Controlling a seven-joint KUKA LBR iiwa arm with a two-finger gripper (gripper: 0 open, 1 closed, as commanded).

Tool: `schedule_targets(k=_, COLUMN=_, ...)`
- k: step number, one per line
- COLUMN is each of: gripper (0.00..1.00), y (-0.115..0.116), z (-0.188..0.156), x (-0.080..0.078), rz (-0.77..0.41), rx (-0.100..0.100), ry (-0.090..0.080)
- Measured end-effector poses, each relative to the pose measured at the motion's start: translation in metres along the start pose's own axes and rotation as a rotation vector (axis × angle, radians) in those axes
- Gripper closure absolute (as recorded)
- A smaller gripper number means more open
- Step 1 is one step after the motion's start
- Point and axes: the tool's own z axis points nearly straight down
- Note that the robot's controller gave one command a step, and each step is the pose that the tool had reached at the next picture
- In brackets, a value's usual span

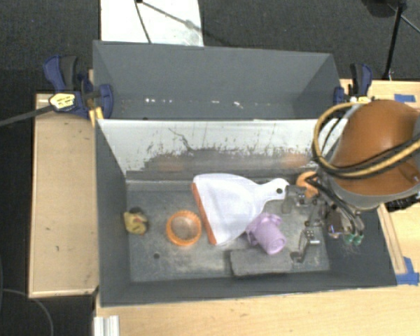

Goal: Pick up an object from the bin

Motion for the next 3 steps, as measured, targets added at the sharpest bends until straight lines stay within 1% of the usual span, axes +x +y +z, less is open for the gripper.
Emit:
schedule_targets(k=1, gripper=0.00, y=0.000, z=-0.002, x=0.000, rz=0.000, rx=0.000, ry=-0.001)
schedule_targets(k=2, gripper=0.00, y=0.003, z=-0.002, x=-0.003, rz=-0.004, rx=0.000, ry=-0.007)
schedule_targets(k=3, gripper=0.00, y=0.019, z=0.045, x=-0.012, rz=-0.075, rx=0.001, ry=-0.017)
